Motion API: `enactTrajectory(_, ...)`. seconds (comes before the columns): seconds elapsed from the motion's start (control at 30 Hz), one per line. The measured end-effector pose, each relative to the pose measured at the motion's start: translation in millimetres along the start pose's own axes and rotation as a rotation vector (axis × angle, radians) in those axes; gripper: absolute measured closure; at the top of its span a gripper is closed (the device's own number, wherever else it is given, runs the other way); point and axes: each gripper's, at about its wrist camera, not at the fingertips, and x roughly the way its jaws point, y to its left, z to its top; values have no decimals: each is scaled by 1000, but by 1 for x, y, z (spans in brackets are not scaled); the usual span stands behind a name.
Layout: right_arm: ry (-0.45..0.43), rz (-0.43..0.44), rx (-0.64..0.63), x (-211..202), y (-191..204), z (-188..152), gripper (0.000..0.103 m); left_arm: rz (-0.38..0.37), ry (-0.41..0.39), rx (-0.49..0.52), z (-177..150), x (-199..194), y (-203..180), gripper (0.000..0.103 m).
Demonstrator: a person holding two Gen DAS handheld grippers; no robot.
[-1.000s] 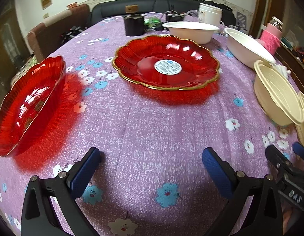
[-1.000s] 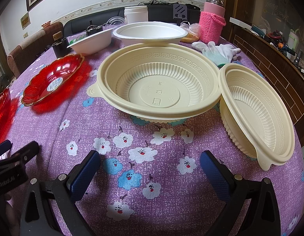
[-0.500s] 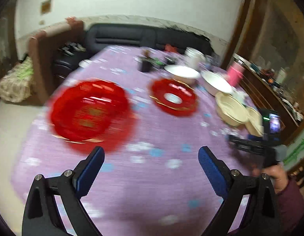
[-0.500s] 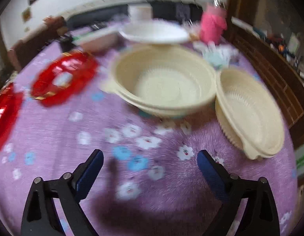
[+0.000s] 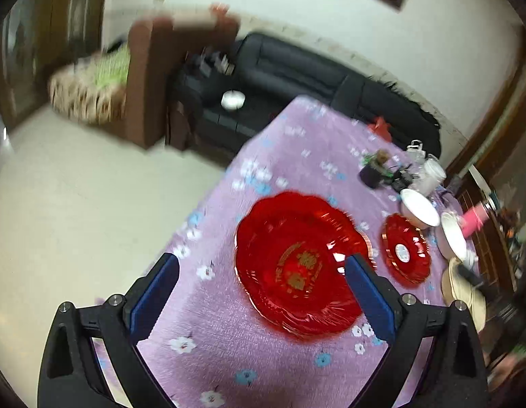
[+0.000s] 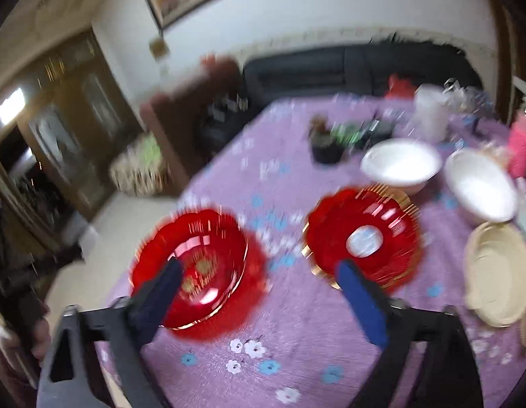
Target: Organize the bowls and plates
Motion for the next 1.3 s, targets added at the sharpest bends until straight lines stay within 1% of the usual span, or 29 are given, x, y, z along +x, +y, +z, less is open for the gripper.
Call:
enactTrajectory(0.03, 48, 8, 5, 19, 4, -3, 27, 2, 29, -6, 1, 14, 4, 6)
enactTrajectory(0.1, 112, 31, 33, 49, 4, -11, 28, 12, 94, 0, 2, 44, 9, 16)
enactTrajectory(0.13, 139, 27, 37, 62, 4, -16, 28, 10, 119, 2, 3, 56, 10, 25)
enactTrajectory(0.17, 154, 19, 34, 72, 7, -19, 28, 3, 146, 7, 3, 68, 10, 32)
enactTrajectory(0.2, 173, 14, 31, 84, 9, -22, 29, -4, 170, 14, 4, 82, 10, 34)
enactTrajectory(0.27, 202, 6, 24, 101, 14, -27, 35, 6, 196, 20, 5, 101, 10, 46)
enactTrajectory(0.3, 219, -2, 19, 111, 16, -30, 41, 16, 213, 22, 5, 114, 10, 47)
enactTrajectory(0.33, 235, -7, 16, 117, 18, -31, 51, 19, 224, 20, 7, 122, 10, 47)
enactTrajectory(0.37, 255, -10, 17, 124, 19, -33, 57, 21, 239, 18, 7, 132, 10, 52)
enactTrajectory(0.4, 258, -11, 17, 128, 20, -35, 67, 18, 249, 23, 8, 138, 9, 58)
enactTrajectory(0.43, 236, -16, 5, 127, 22, -34, 78, 11, 267, 38, 8, 144, 6, 74)
enactTrajectory(0.47, 239, -6, -5, 127, 23, -34, 83, 25, 271, 55, 7, 148, 3, 75)
enactTrajectory(0.53, 230, -23, -18, 124, 24, -35, 85, 52, 244, 77, 6, 145, -2, 75)
enactTrajectory(0.6, 206, -35, -31, 116, 21, -35, 85, 43, 232, 84, 3, 140, -7, 75)
enactTrajectory(0.67, 183, -28, -27, 105, 16, -37, 85, 31, 214, 95, 1, 133, -12, 75)
enactTrajectory(0.77, 170, -26, -28, 91, 9, -42, 85, 15, 194, 114, -4, 123, -23, 75)
enactTrajectory(0.93, 203, -23, 8, 86, -2, -52, 85, 39, 197, 154, -21, 123, -40, 75)
enactTrajectory(1.07, 217, -16, 31, 87, -10, -61, 85, 50, 203, 159, -32, 126, -45, 75)
enactTrajectory(1.13, 208, -17, 27, 89, -9, -62, 85, 75, 207, 154, -36, 130, -43, 74)
enactTrajectory(1.2, 192, -20, 5, 88, -5, -62, 82, 102, 223, 128, -38, 135, -39, 69)
enactTrajectory(1.23, 191, -14, 14, 87, -5, -61, 82, 99, 228, 108, -38, 135, -38, 66)
enactTrajectory(1.27, 193, -6, 29, 86, -6, -62, 82, 97, 227, 93, -38, 132, -37, 56)
enactTrajectory(1.3, 204, 13, 54, 84, -8, -62, 82, 97, 230, 81, -39, 128, -37, 50)
